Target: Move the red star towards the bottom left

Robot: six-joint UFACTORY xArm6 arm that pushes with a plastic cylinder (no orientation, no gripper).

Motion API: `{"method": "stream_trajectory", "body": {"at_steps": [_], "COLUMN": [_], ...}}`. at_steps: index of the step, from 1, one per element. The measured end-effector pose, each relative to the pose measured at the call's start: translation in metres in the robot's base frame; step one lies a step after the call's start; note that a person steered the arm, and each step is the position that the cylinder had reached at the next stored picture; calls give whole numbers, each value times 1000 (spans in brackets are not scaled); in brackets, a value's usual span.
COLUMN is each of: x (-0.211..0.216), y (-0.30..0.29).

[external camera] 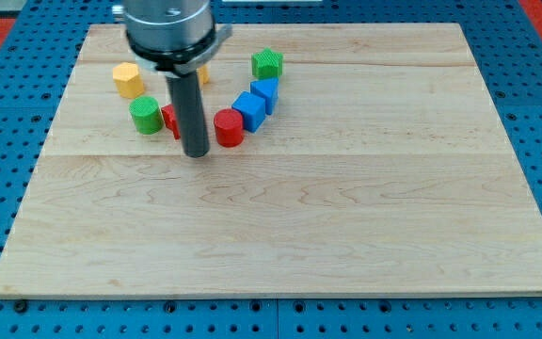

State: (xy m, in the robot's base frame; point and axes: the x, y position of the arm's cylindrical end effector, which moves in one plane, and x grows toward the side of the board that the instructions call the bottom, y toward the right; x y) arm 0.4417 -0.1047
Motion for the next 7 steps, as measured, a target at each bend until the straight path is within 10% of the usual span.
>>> {"method": "stream_trajectory", "body": {"at_steps": [7], "x": [-136], "y": [-3]}}
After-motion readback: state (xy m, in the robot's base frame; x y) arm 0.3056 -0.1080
